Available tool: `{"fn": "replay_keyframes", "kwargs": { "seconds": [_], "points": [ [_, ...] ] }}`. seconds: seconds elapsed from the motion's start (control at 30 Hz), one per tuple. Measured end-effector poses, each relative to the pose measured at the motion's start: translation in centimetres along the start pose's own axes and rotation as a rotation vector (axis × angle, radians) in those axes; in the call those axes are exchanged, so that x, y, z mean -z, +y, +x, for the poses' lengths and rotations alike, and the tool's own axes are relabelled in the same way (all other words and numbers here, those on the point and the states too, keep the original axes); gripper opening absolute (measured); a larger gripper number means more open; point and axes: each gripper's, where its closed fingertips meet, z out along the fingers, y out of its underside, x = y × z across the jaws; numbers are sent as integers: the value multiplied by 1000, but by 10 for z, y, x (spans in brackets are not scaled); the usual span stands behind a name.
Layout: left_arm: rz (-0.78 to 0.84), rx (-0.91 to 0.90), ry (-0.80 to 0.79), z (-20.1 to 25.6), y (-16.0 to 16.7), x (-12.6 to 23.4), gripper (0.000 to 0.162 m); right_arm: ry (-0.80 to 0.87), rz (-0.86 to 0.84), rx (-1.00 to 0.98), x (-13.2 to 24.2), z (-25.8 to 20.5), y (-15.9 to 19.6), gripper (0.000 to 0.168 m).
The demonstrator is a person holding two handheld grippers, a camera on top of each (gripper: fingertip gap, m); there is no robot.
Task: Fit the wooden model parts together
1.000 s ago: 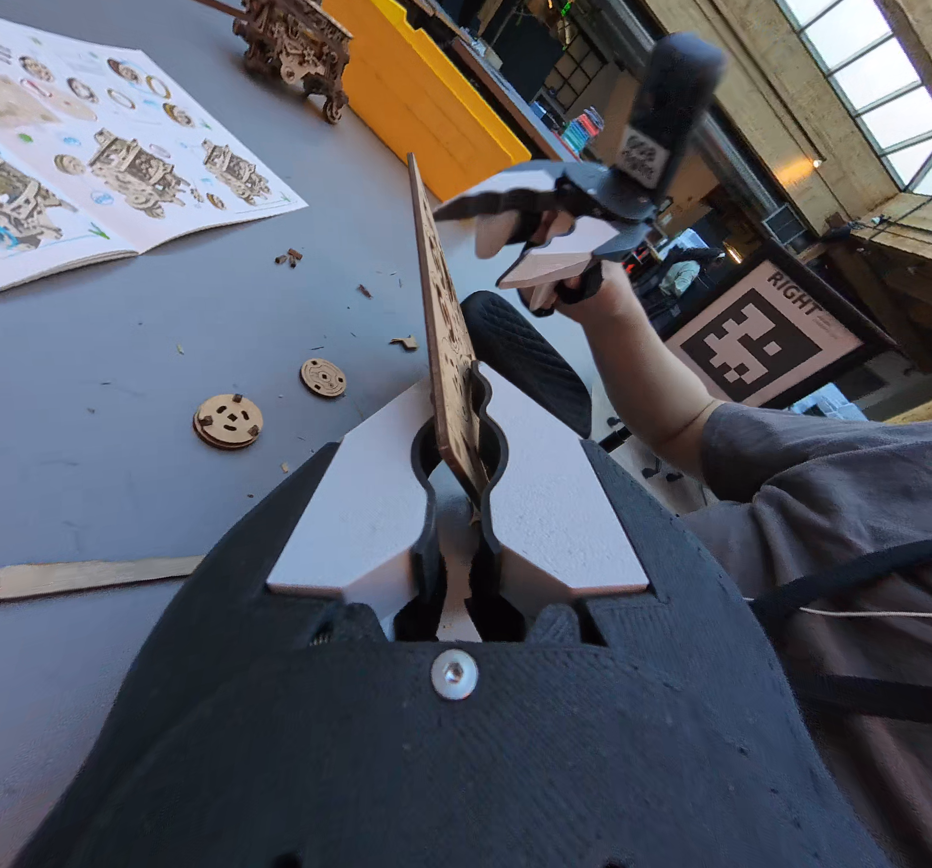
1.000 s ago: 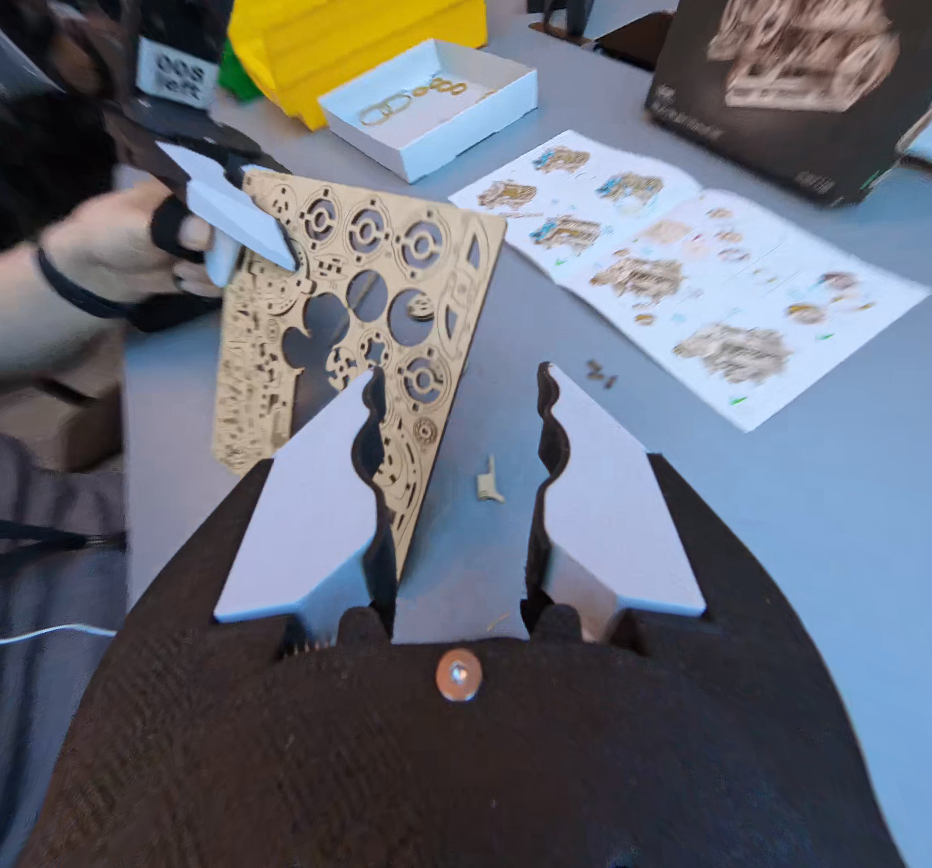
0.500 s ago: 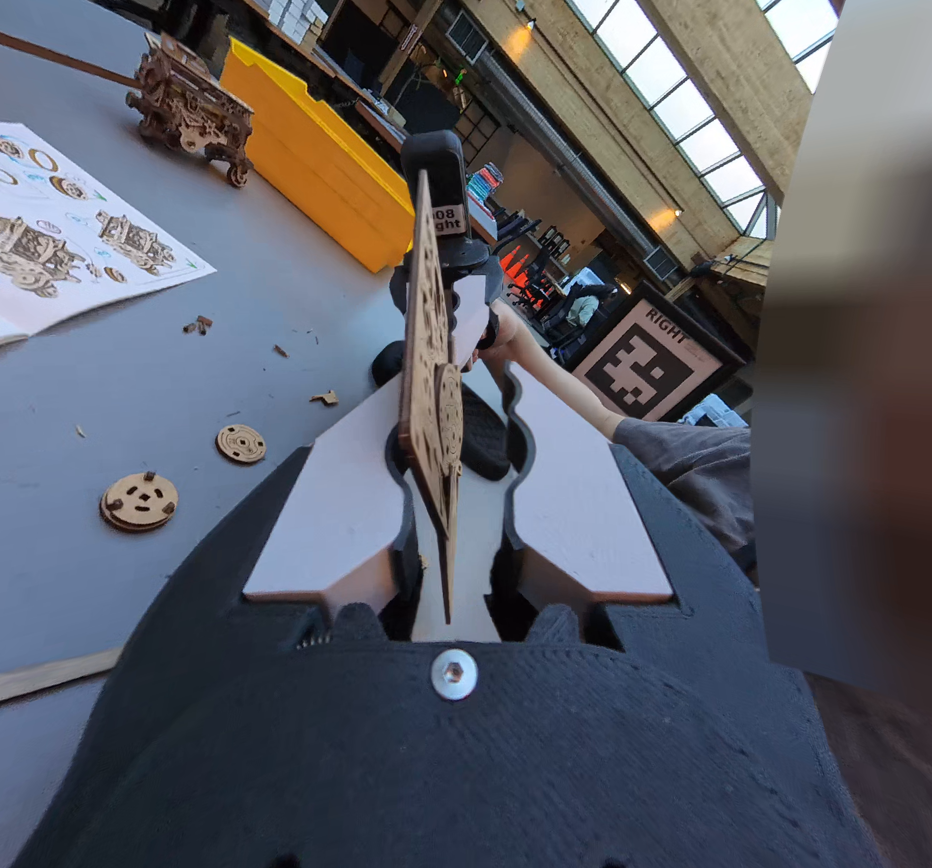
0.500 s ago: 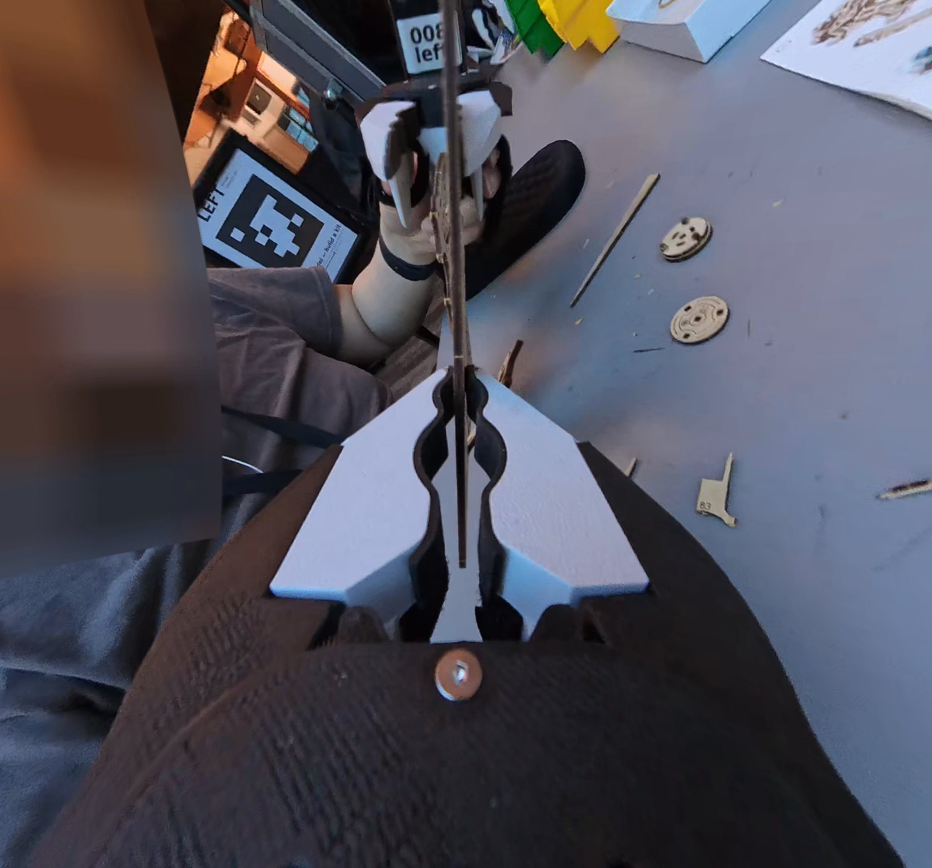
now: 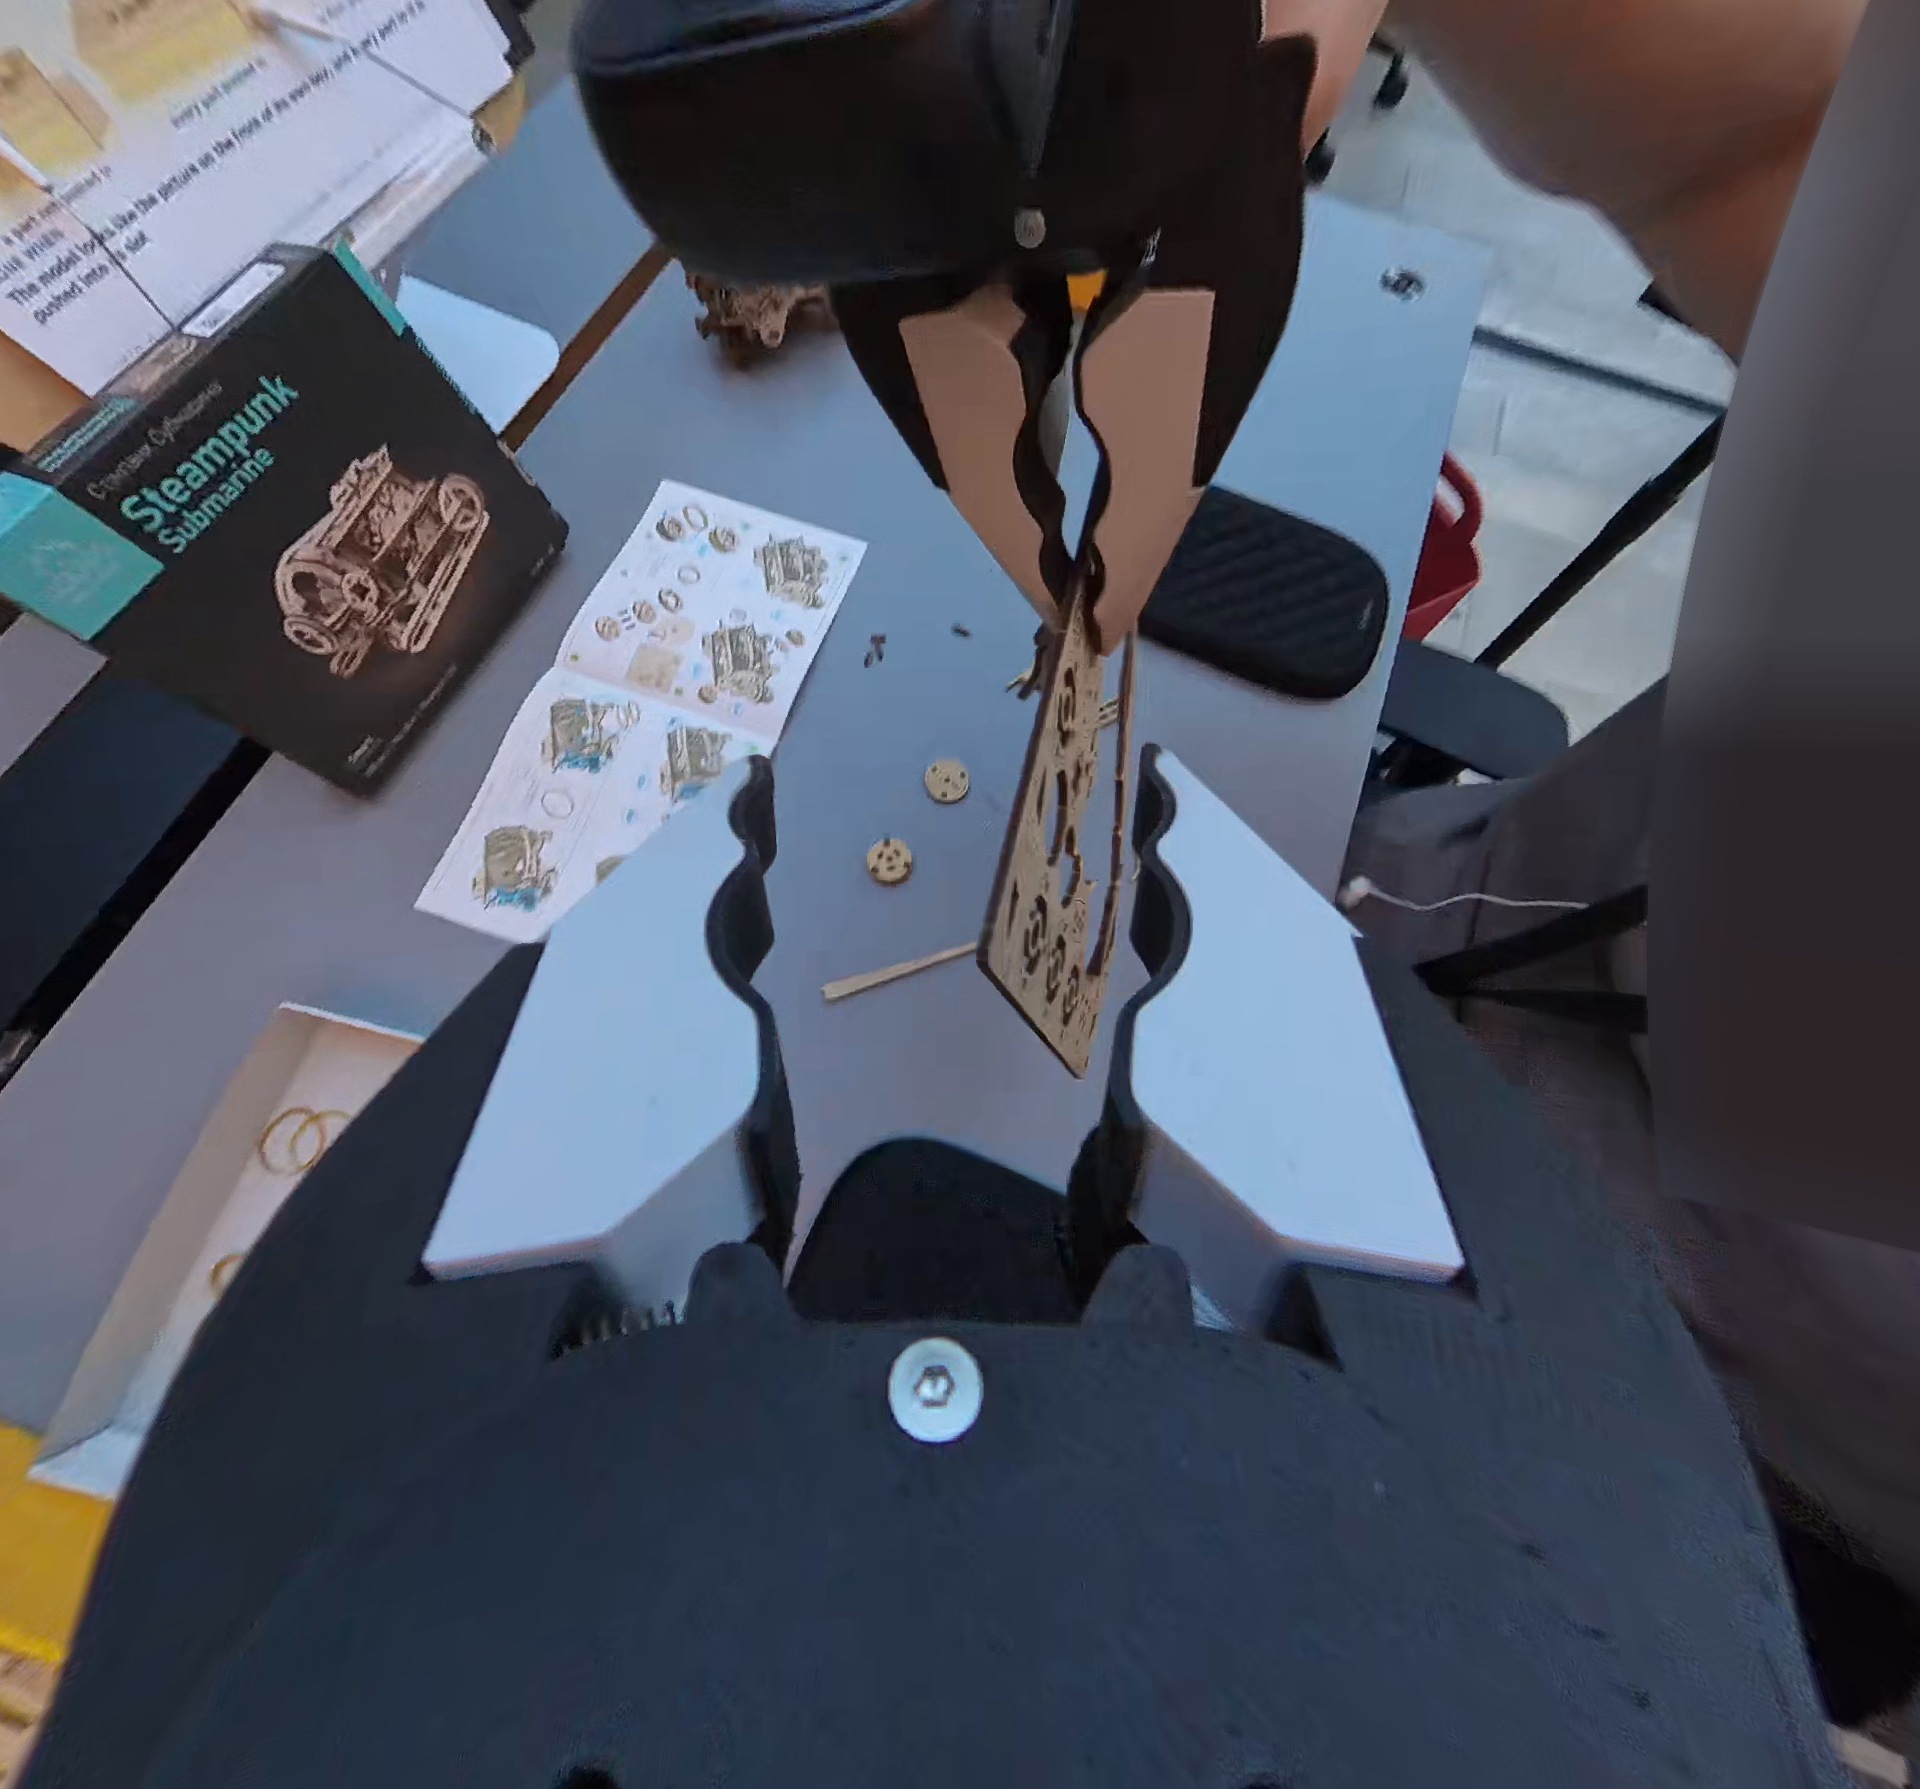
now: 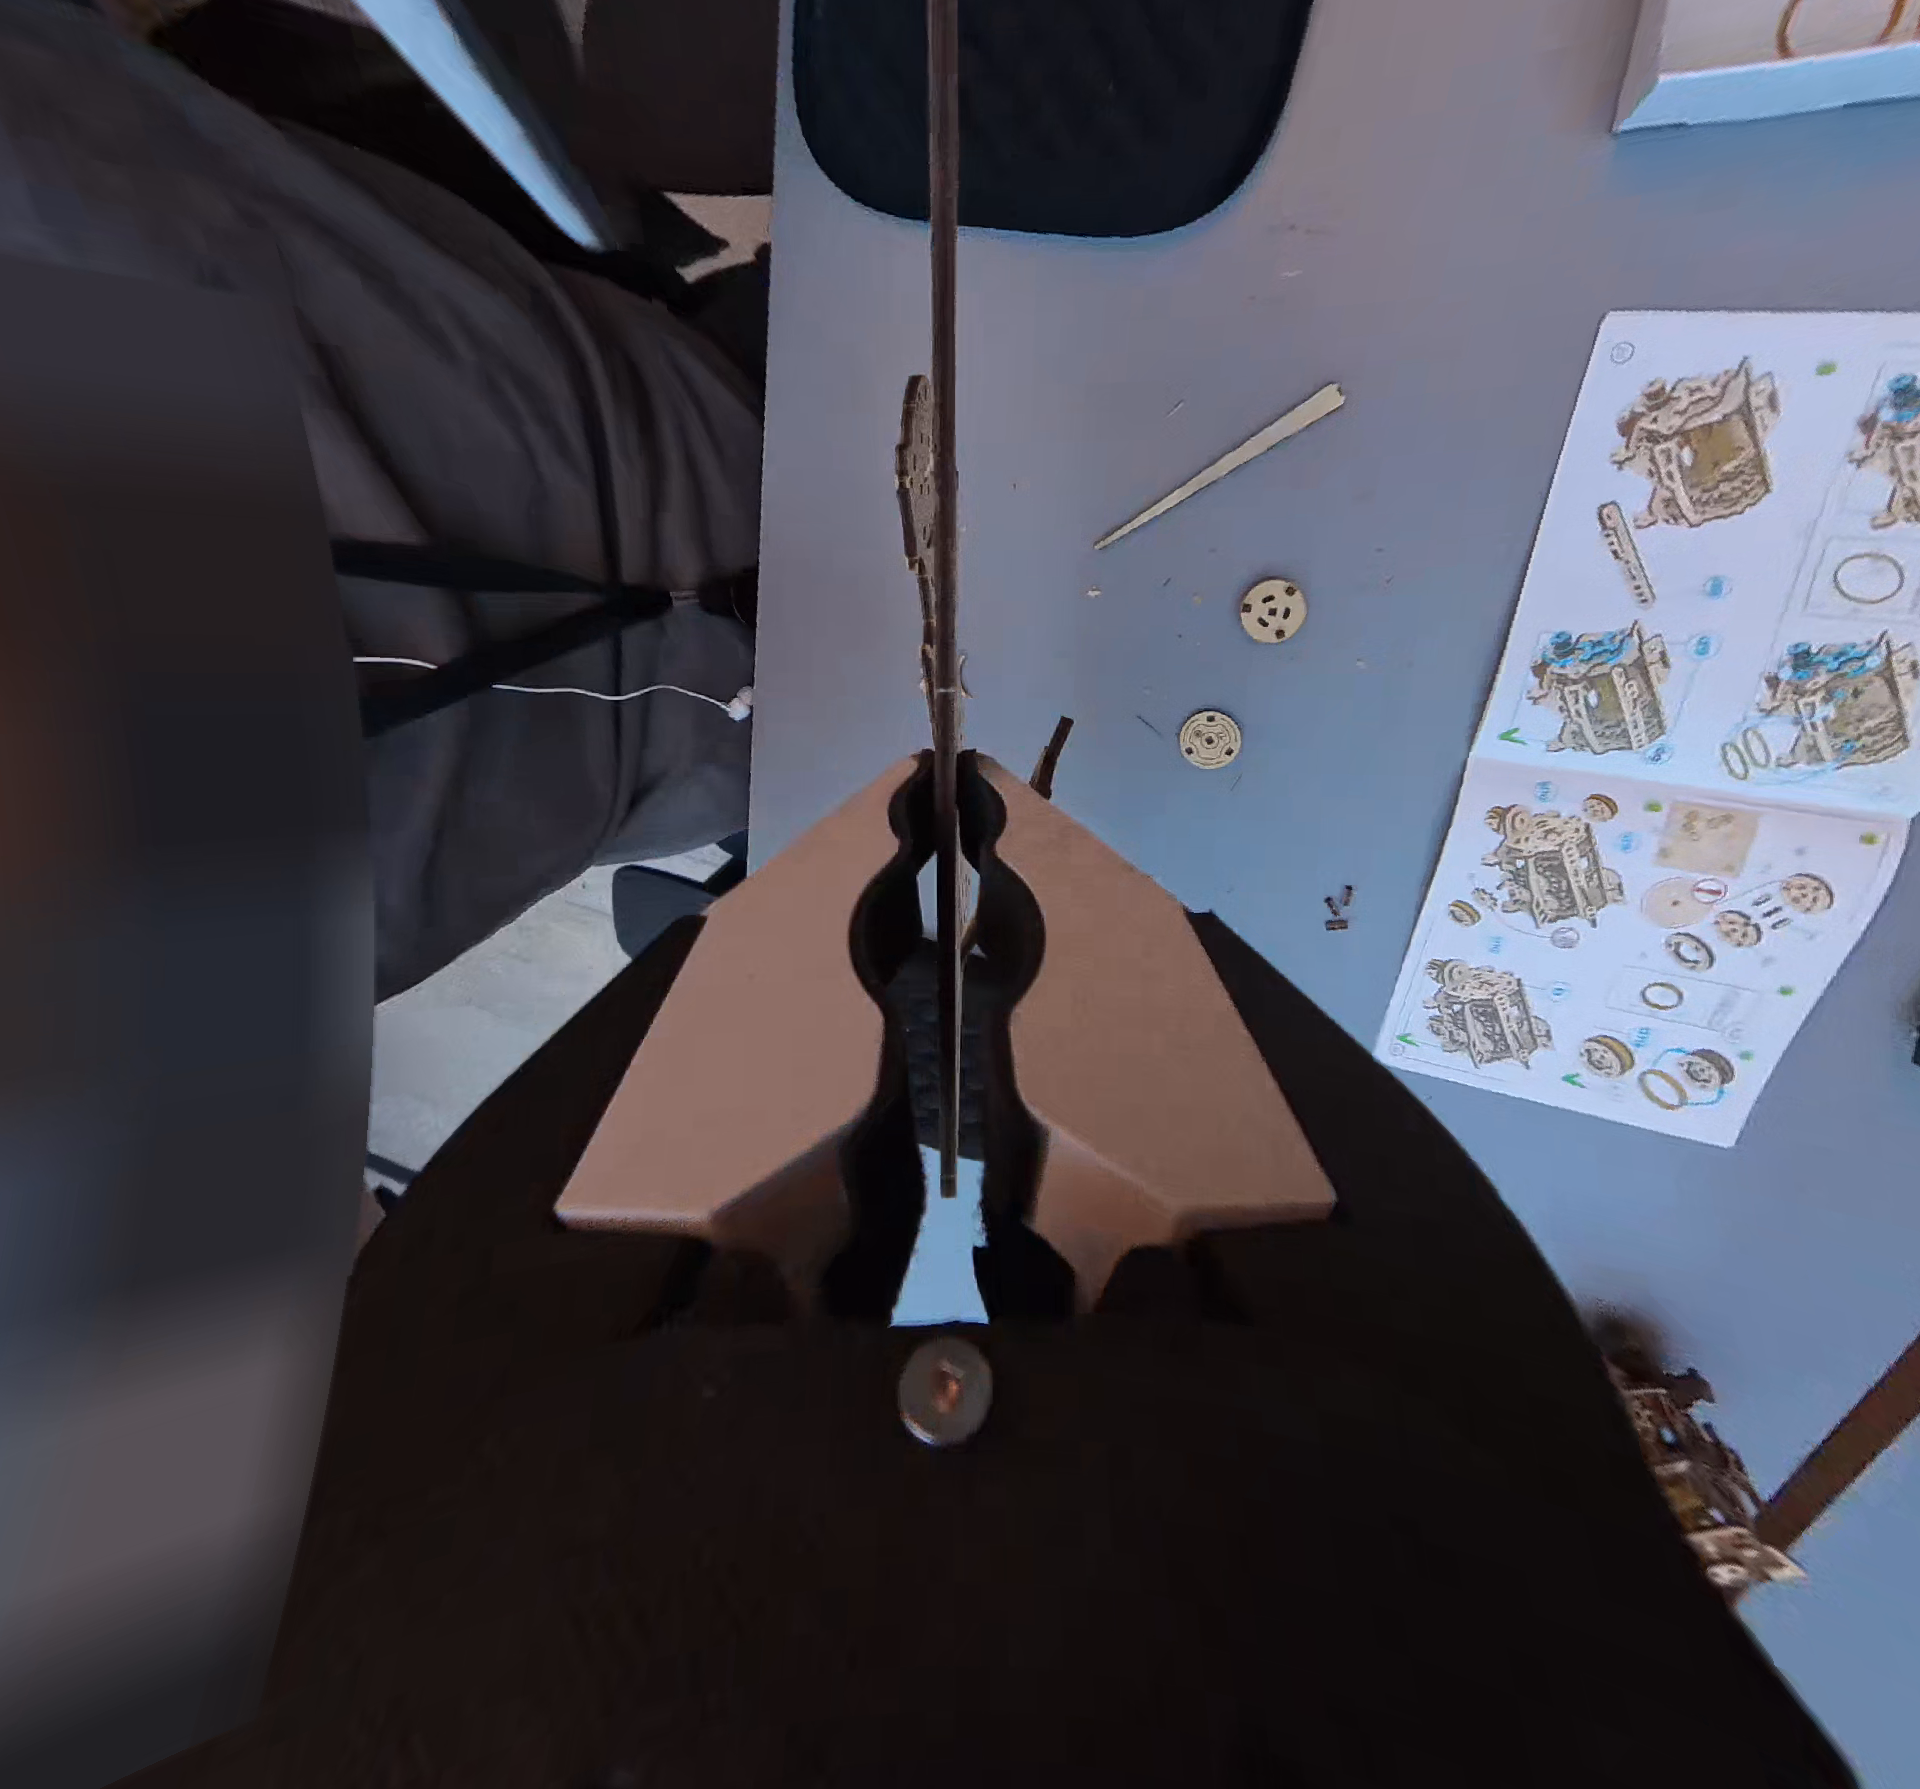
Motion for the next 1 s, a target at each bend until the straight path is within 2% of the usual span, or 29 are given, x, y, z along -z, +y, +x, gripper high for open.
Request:
{"fn": "replay_keyframes", "kwargs": {
  "seconds": [0.07,0.13,0.2,0.23,0.33,0.37,0.5,0.6,0.67,0.83,0.9,1.0],
  "points": [
    [-88,-7,-29,-1,21,-4,63,-12,-48,26,-7,-4,-13,1],
    [-143,30,13,3,44,-7,61,-16,-82,44,-14,-5,-20,1],
    [-163,83,90,10,63,-10,49,-7,-104,52,-19,-2,-26,1],
    [-175,110,115,12,72,-12,43,-1,-105,52,-20,0,-30,2],
    [-180,162,245,26,87,-15,6,-5,-80,78,-22,-1,-46,1],
    [-163,166,256,27,88,-15,1,5,-82,84,-21,0,-49,1],
    [-89,173,219,23,88,-12,0,76,-63,106,-17,9,-55,4],
    [-32,216,169,17,92,-4,0,166,29,105,-5,23,-59,29],
    [6,285,145,13,101,3,0,267,106,114,9,35,-56,39],
    [137,555,136,8,136,16,0,423,468,50,44,40,-21,47],
    [193,673,162,9,150,17,0,500,592,8,43,36,17,47],
    [248,794,190,11,168,15,0,529,741,-55,18,16,81,47]
  ]
}}
